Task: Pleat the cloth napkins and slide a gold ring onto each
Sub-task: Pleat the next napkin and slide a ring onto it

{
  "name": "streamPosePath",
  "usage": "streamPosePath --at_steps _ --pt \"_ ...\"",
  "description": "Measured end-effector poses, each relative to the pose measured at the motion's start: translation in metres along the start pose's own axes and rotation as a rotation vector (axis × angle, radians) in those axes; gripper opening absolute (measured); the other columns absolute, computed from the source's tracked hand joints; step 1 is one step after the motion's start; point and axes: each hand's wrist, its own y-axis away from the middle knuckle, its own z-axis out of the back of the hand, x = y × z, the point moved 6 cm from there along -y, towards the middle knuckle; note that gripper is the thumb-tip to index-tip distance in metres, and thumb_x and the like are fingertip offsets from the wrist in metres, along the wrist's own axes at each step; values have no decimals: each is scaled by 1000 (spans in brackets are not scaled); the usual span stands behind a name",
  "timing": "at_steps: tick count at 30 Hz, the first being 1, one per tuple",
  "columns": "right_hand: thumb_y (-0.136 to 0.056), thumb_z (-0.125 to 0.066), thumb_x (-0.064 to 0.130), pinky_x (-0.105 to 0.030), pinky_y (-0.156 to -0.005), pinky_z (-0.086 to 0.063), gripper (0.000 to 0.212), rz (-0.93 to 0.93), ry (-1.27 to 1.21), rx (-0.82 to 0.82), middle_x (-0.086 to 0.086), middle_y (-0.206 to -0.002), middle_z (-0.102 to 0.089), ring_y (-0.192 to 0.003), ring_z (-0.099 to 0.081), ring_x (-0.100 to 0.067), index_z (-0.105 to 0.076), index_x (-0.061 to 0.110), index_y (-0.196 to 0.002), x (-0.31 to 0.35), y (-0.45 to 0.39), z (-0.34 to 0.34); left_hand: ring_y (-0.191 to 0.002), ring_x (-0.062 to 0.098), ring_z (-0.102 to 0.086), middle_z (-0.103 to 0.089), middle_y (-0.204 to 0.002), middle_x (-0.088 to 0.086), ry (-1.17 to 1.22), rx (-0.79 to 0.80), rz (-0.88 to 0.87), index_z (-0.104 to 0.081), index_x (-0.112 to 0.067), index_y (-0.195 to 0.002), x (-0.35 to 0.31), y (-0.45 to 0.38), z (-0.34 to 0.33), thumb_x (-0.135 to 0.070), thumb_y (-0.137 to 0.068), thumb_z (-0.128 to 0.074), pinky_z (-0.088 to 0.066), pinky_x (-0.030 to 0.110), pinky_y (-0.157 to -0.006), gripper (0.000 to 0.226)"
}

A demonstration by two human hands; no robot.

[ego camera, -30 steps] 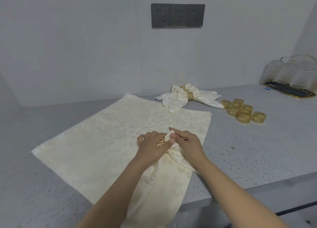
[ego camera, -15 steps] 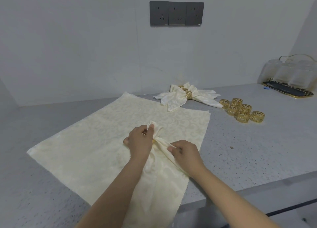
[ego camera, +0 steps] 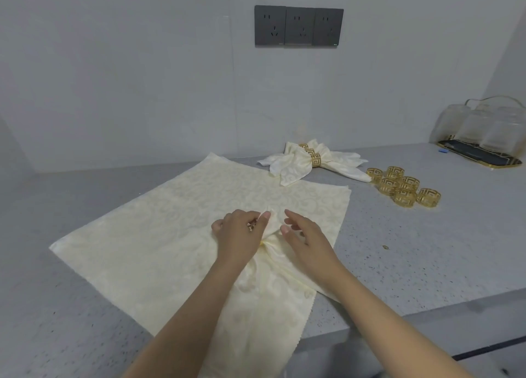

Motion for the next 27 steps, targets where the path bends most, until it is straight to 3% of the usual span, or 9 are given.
streamPosePath --at_steps 3,7,11,13,15,17,21,25,27 --pt "-96 -48 40 -8 -79 -37 40 -118 -155 26 11 -110 -58 -98 -52 2 -48 26 -134 -1 -10 -3 -100 4 -55 -67 -94 -12 152 69 65 -71 -26 -91 -6 2 7 -36 -100 -35 -22 27 -93 39" --pt "-92 -56 37 -20 -71 -46 26 -207 -170 -51 1 -94 -69 -84 -63 -11 -68 20 -108 -12 -24 -4 -121 19 -51 -61 -125 -3 78 125 256 -65 -21 -115 23 -5 28 -23 -98 -38 -32 33 -106 33" --pt "-89 -63 29 -22 -62 -42 16 -274 -190 -46 5 -77 -64 -70 -58 -12 -70 17 -83 -16 -31 -7 -109 35 -55 -62 -115 17 -117 309 424 -61 -4 -100 55 -3 38 -39 -90 -40 -43 38 -93 42" --pt "-89 -64 27 -25 -64 -42 16 -292 -179 -40 8 -73 -60 -68 -55 -11 -66 17 -78 -17 -34 -8 -80 32 -59 -60 -80 21 -107 357 425 -50 -7 -64 59 0 40 -35 -95 -43 -45 35 -72 42" --pt "-89 -63 27 -27 -66 -43 17 -298 -173 -42 7 -72 -60 -68 -55 -13 -63 18 -75 -17 -37 -8 -52 20 -43 -40 -56 7 34 392 448 -33 -16 -55 58 5 38 -33 -96 -48 -32 31 -55 47" --pt "-91 -60 28 -26 -65 -41 17 -281 -178 -41 6 -74 -59 -69 -54 -13 -60 18 -77 -15 -38 -7 -57 17 -44 -45 -65 2 203 342 455 -38 -17 -60 58 5 36 -35 -96 -51 -32 29 -58 42" --pt "-93 -56 35 -26 -65 -37 24 -222 -276 -13 3 -74 -54 -69 -50 -12 -55 16 -78 -8 -38 -7 -92 24 -59 -62 -102 6 483 144 521 -57 -15 -95 51 1 31 -41 -96 -49 -44 33 -76 27" --pt "-79 -75 36 -34 -66 -42 27 -229 -518 -86 -5 -75 -58 -69 -55 -20 -61 14 -80 -6 -38 6 -96 24 -58 -60 -104 5 532 99 497 -56 -11 -106 31 -8 26 -43 -97 -46 -43 34 -78 35" --pt "-75 -79 29 -33 -65 -44 25 -218 -560 -84 -6 -75 -60 -68 -56 -20 -61 12 -80 -5 -40 15 -88 24 -58 -60 -96 6 520 119 482 -57 -8 -98 23 -14 21 -44 -96 -45 -44 36 -79 38"
